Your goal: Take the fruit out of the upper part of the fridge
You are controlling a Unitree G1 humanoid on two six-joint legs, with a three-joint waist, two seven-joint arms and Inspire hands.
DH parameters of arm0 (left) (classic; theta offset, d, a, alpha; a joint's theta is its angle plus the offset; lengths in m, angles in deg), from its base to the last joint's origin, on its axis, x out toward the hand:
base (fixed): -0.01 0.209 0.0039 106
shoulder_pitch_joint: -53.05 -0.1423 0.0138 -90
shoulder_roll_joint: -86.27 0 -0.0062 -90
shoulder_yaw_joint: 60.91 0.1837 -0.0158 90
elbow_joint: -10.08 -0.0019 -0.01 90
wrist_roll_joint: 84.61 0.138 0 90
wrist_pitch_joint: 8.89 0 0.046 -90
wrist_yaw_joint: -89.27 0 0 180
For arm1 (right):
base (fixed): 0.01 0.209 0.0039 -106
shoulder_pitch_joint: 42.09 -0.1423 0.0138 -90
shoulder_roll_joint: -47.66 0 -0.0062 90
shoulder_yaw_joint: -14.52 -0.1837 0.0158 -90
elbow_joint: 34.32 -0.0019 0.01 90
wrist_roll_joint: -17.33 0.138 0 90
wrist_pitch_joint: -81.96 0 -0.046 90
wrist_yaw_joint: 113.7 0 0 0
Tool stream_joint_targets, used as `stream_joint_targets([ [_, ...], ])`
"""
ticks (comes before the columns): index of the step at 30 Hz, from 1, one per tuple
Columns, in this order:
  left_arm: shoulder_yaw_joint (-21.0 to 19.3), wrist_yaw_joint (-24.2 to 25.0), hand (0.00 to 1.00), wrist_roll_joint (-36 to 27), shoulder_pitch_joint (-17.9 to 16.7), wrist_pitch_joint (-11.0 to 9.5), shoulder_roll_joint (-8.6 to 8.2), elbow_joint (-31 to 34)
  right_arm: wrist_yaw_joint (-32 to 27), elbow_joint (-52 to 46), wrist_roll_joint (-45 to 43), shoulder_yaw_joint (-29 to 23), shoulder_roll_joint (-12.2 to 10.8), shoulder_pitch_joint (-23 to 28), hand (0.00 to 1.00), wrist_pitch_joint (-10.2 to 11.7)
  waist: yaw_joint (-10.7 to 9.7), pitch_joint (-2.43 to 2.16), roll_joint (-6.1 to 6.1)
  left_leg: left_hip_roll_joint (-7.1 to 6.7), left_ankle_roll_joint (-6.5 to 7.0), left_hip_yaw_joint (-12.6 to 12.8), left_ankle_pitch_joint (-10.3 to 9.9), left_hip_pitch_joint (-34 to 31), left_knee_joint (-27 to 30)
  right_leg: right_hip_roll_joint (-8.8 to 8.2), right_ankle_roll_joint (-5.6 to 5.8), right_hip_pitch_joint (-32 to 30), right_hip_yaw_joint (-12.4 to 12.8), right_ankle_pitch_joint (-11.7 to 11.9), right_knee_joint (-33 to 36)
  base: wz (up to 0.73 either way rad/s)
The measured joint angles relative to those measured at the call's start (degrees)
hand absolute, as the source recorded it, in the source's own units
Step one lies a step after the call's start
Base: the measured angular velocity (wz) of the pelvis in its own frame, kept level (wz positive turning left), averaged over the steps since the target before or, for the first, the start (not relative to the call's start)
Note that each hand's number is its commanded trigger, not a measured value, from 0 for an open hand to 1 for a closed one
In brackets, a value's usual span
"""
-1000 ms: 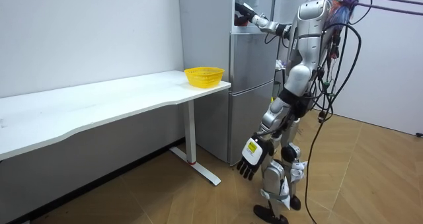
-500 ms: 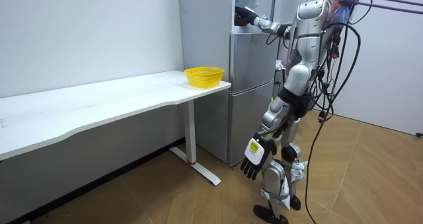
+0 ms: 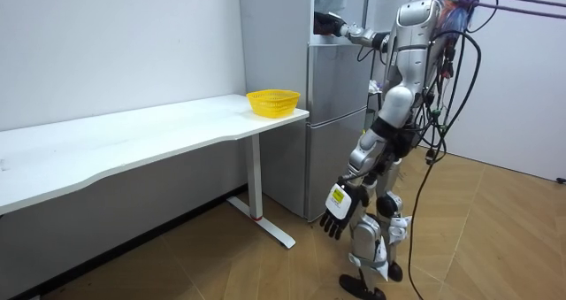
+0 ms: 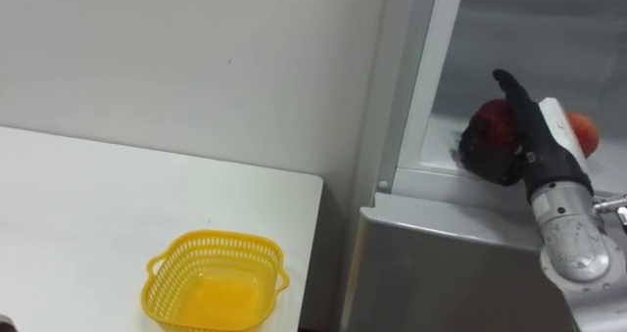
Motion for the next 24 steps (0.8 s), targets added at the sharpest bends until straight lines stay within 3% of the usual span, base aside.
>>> stream_joint_targets([
  [10,-0.35,0.02,0.00,0.19,-0.20,2.15,0.02,-0.35,6.82,4.85,7.76,-3.33,0.12,-1.42,0.00,-0.01,0.33,-0.02,-0.26,0.06,0.00,0.03,-0.01,0.44,0.27,-0.08,-0.09,0.45,0.16,0.05,0.07,0.00],
  [17,-0.77,0.00,0.00,0.11,-0.33,3.05,0.02,-0.82,8.02,7.58,13.94,-4.13,0.25,-2.49,0.00,0.08,0.41,-0.10,-0.58,0.10,0.00,-0.02,-0.02,0.37,0.48,-0.10,-0.23,0.48,-0.11,0.15,0.09,0.00],
  [23,-0.79,-0.37,0.00,0.12,-0.21,3.02,0.03,-0.82,9.59,10.47,19.25,-4.54,0.29,-3.55,0.00,1.57,0.38,-0.10,-0.54,0.22,-0.01,-0.01,-0.02,0.35,0.64,-0.07,-0.30,0.55,-0.18,0.22,0.12,0.00],
  [24,-0.80,-0.37,0.00,0.13,-0.21,3.02,0.03,-0.82,9.74,10.80,19.68,-4.54,0.29,-3.61,0.16,1.78,0.38,-0.09,-0.53,0.22,-0.01,-0.01,-0.02,0.35,0.64,-0.07,-0.31,0.55,-0.18,0.22,0.12,0.00],
])
